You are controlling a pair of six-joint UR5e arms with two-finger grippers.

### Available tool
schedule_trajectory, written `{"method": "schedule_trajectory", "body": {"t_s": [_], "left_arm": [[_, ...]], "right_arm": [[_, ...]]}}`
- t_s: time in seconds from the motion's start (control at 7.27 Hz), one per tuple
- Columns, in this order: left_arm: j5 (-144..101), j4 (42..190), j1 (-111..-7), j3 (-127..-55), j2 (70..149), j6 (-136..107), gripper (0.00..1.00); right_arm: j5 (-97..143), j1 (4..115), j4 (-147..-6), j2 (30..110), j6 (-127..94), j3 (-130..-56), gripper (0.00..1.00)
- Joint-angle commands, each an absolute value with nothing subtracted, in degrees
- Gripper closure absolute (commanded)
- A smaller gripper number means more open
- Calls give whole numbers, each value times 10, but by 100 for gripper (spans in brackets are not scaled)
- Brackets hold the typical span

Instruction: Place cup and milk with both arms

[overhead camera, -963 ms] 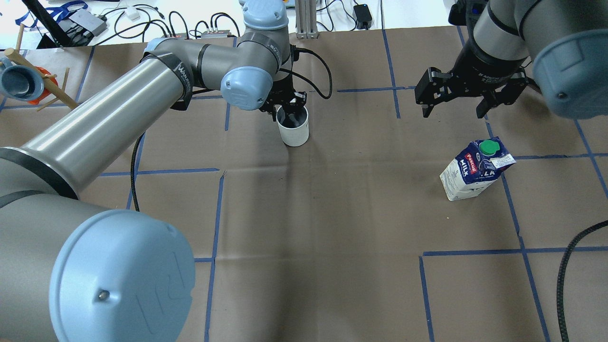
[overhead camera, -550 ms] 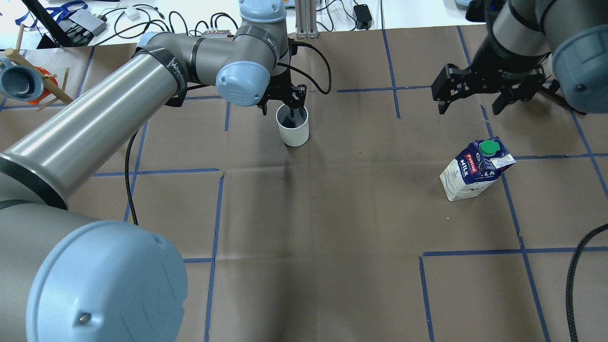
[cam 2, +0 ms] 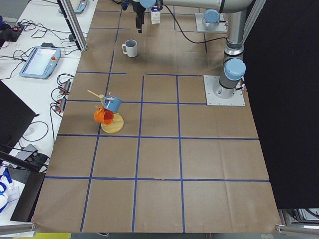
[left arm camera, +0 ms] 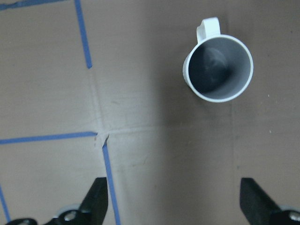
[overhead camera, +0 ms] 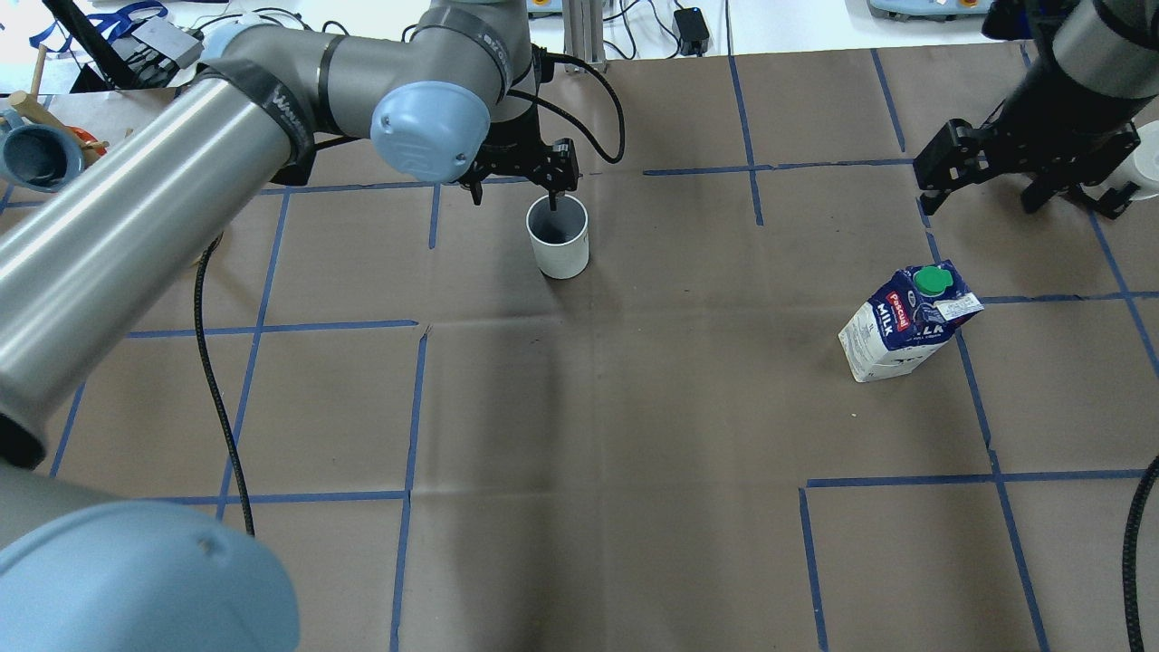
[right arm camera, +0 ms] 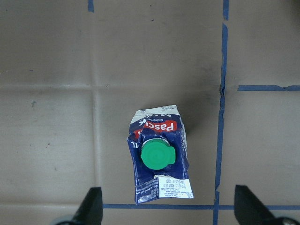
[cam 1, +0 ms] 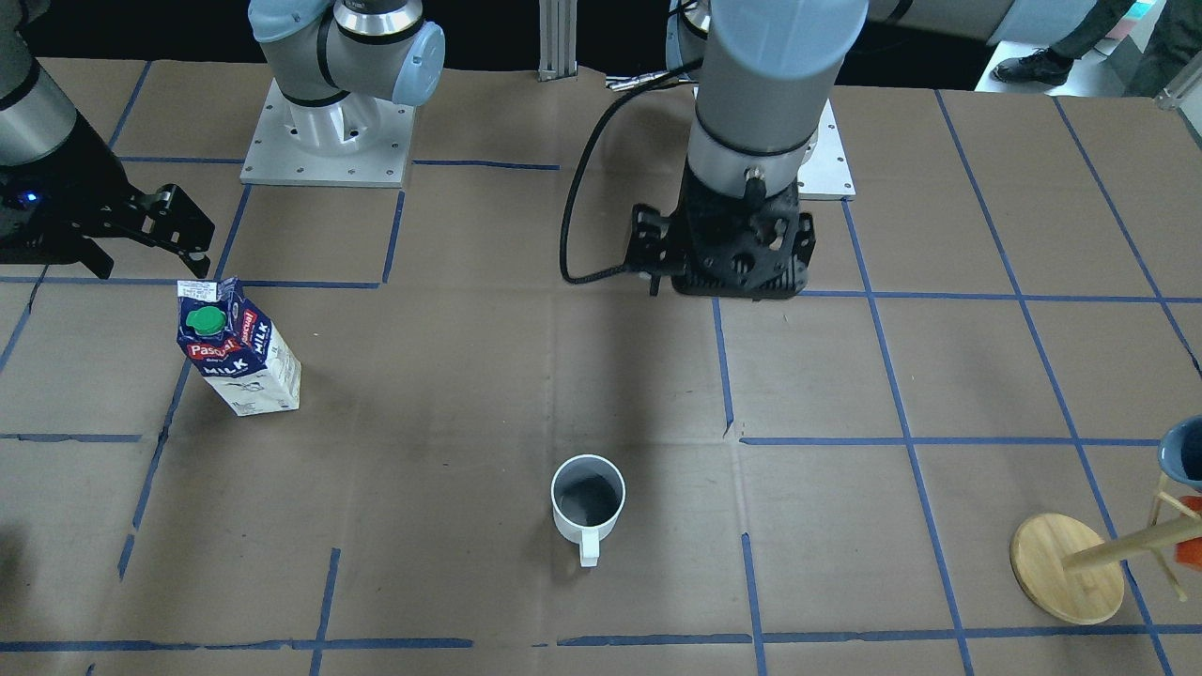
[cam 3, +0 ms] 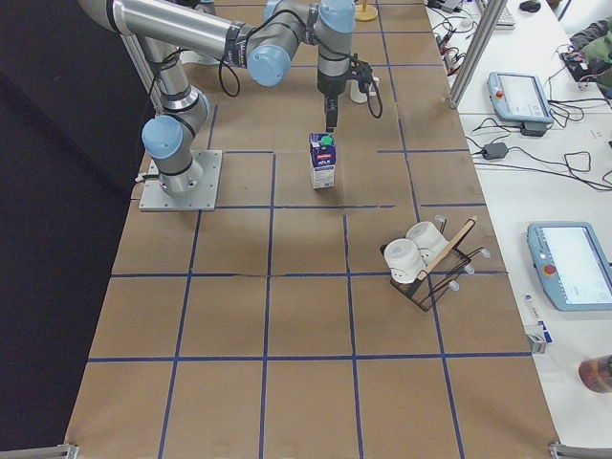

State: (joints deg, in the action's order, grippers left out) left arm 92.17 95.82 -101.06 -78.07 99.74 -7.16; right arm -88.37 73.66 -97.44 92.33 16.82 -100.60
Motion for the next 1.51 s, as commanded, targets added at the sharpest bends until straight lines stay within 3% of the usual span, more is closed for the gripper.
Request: {"method": "schedule_trajectory", "body": {"t_s": [0.0,0.28,0.69,1.38], "left_arm": [[919,1037,-1003,-783,927,-71,1],[917,1087,-978,-806,901,-75,1],[918,987,-919,-930,833,7,1],[922,959,-917,-942,834,14,1]], "right_arm": [[-882,739,-977,921,173,-1042,0],[-881,739,-1028,911,177,-1067,0],[-880,739,-1116,903,214,-1108,0],[-884,739,-1139,867,208,-1114,3]]}}
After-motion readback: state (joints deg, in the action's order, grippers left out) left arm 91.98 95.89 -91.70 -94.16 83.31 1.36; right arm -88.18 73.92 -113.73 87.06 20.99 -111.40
